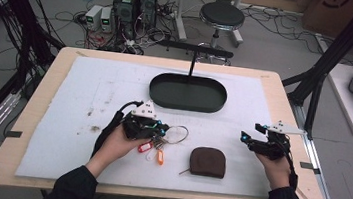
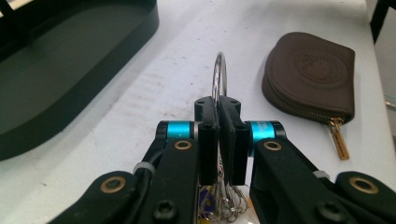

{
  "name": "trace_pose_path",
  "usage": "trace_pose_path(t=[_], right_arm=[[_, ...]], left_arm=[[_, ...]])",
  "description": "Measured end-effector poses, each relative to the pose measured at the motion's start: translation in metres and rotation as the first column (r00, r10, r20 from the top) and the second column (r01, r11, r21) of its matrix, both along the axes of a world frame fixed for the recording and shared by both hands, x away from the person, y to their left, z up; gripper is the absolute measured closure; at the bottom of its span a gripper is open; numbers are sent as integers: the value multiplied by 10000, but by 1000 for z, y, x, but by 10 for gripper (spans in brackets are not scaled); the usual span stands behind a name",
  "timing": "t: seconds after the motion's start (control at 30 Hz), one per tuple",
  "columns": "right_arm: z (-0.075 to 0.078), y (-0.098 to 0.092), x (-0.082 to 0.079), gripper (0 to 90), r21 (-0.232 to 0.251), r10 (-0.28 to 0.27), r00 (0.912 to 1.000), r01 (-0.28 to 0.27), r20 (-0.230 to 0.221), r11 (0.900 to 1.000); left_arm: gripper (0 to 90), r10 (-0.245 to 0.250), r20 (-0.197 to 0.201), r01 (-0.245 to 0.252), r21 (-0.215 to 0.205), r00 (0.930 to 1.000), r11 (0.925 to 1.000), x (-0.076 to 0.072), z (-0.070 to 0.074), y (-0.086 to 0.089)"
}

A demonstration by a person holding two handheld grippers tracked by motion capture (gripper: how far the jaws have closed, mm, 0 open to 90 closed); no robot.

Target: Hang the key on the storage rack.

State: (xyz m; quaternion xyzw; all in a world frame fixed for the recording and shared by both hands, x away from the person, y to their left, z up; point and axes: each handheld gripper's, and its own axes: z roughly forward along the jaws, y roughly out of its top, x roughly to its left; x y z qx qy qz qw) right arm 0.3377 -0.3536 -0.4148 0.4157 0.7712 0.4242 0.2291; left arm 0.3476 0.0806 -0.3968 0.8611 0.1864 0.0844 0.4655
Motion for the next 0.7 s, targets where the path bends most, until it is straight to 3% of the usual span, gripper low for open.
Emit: trace_pose_path(t=[0.2, 0.47, 0.7], right_arm=[[-1, 0, 1, 308, 28, 2, 10000, -2, -57, 10000], [-1, 0, 1, 308, 13, 27, 10000, -27, -57, 10000], [-1, 0, 1, 308, -20, 29, 10000, -29, -61, 10000]], left_arm=[[836, -175, -331, 186, 340, 9993, 9992, 0, -4, -4], [862, -160, -56, 163, 509, 9999, 9986, -1, -2, -3], [862, -45, 250, 44, 64, 9997, 10000, -3, 7, 1]])
